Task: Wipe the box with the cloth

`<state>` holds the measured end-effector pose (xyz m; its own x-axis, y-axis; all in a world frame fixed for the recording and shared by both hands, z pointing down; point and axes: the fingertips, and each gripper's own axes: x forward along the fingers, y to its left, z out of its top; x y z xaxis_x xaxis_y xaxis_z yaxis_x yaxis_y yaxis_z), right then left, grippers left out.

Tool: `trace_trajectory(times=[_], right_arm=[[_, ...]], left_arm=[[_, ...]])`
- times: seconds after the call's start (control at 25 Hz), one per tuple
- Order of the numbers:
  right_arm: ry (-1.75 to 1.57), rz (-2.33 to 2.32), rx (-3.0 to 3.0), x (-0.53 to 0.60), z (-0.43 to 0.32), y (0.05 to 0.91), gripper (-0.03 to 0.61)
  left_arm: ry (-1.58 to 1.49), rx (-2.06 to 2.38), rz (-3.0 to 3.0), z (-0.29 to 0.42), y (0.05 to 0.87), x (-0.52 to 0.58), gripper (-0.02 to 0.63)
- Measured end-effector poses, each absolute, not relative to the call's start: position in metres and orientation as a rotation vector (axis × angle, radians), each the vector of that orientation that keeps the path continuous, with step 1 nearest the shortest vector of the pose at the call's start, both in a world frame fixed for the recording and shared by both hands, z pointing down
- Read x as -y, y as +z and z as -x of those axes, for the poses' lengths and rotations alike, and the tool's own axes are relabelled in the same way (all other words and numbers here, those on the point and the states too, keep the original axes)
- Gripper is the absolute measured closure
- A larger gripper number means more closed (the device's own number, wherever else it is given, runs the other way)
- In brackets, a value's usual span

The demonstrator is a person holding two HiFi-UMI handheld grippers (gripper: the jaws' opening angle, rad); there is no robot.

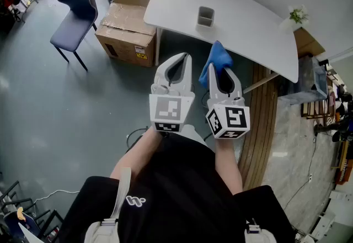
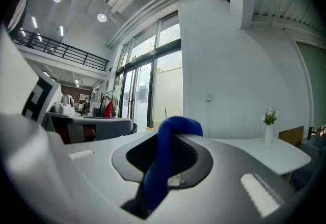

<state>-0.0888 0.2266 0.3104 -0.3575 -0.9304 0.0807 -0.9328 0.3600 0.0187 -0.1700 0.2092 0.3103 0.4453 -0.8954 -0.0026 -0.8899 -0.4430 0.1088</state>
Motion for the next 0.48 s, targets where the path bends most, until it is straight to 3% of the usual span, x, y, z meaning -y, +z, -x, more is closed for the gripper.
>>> trace_trajectory(times=[0.48], right_arm=[[0.091, -1.757, 2.509, -0.228, 0.075, 0.317, 0.522]], left_arm=[[-0.063, 1.539, -2.604, 0.156, 0.321, -0.204, 0.614]])
